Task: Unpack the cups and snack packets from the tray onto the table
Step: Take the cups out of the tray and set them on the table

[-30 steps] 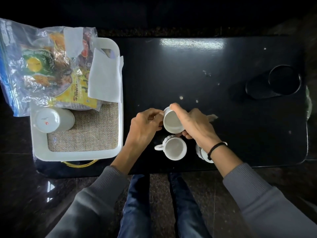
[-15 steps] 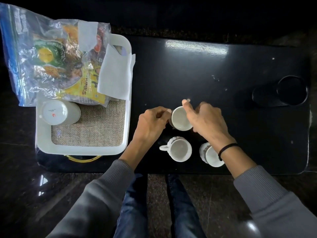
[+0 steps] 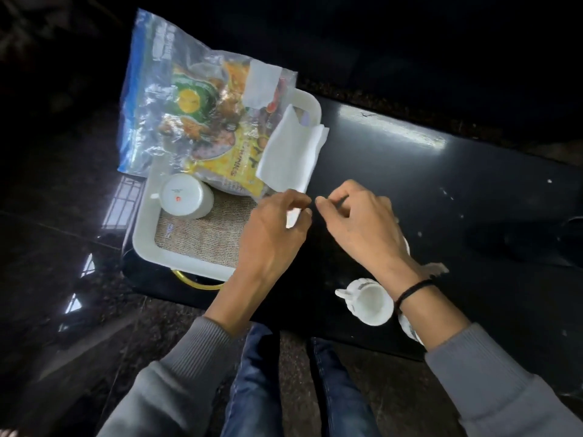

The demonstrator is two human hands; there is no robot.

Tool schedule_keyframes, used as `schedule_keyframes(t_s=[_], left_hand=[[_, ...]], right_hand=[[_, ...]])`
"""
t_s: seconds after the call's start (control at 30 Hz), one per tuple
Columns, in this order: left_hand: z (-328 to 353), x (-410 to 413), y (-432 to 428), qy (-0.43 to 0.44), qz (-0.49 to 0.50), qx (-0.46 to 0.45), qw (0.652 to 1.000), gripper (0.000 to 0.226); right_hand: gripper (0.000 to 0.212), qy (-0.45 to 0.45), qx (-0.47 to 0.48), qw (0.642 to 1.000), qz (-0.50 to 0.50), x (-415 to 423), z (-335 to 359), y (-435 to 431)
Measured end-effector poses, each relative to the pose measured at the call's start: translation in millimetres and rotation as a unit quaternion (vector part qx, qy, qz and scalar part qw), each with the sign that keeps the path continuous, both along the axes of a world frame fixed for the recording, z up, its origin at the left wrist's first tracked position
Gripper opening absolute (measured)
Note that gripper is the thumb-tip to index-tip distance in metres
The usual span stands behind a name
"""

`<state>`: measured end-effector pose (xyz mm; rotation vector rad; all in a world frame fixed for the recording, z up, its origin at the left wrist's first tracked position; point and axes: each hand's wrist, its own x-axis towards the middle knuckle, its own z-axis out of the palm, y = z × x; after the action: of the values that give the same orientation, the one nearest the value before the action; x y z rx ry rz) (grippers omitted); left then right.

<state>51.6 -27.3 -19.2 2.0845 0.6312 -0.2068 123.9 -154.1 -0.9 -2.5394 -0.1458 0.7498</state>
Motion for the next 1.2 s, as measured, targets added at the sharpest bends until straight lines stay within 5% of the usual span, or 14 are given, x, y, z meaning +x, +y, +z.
schedule_keyframes(t_s=[0.17, 0.33, 0.5, 0.73, 1.2], left_hand=[[-1, -22, 57, 0.007, -0.015, 0.227, 0.974, 0.044], [-16, -40, 100, 0.1, 0.007, 0.245, 0.964, 0.078], [-28, -41, 119, 0.062, -0.021, 0.26, 0.963, 0.068], [-26, -44, 112, 0.029, 0.025, 0.242, 0.97, 0.063], [25, -5, 38, -0.001, 0.123, -0.041, 0.992, 0.059]], right_hand=[[0.025, 0.079, 0.128, 0.987, 0.065, -12, -14, 68], [0.029, 0.105, 0.179, 0.971, 0.123, -23, -34, 118], [0.03, 0.116, 0.179, 0.968, 0.133, -30, -45, 135], [0.026, 0.126, 0.172, 0.967, 0.137, -32, -41, 122], [0.03, 0.078, 0.229, 0.97, -0.015, -4, -5, 7]])
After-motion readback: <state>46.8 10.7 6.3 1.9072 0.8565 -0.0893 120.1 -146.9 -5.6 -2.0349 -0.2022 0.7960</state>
